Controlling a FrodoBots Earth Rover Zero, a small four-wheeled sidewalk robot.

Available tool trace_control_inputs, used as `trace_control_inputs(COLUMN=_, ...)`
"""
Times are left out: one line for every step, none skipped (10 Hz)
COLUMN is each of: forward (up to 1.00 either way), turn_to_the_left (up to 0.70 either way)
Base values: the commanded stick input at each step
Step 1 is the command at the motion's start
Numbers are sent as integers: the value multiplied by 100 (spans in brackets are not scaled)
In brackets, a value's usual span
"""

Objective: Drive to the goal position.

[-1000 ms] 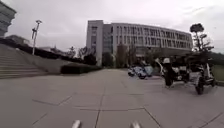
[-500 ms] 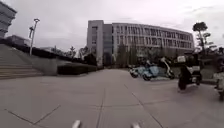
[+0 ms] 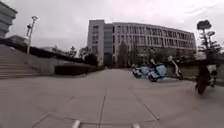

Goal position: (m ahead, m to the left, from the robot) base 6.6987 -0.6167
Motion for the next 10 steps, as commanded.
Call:
trace_control_inputs(forward=100, turn_to_the_left=0)
trace_control_inputs(forward=100, turn_to_the_left=0)
trace_control_inputs(forward=100, turn_to_the_left=0)
trace_control_inputs(forward=100, turn_to_the_left=0)
trace_control_inputs(forward=100, turn_to_the_left=0)
trace_control_inputs(forward=100, turn_to_the_left=0)
trace_control_inputs(forward=100, turn_to_the_left=0)
trace_control_inputs(forward=100, turn_to_the_left=0)
trace_control_inputs(forward=100, turn_to_the_left=0)
trace_control_inputs(forward=100, turn_to_the_left=0)
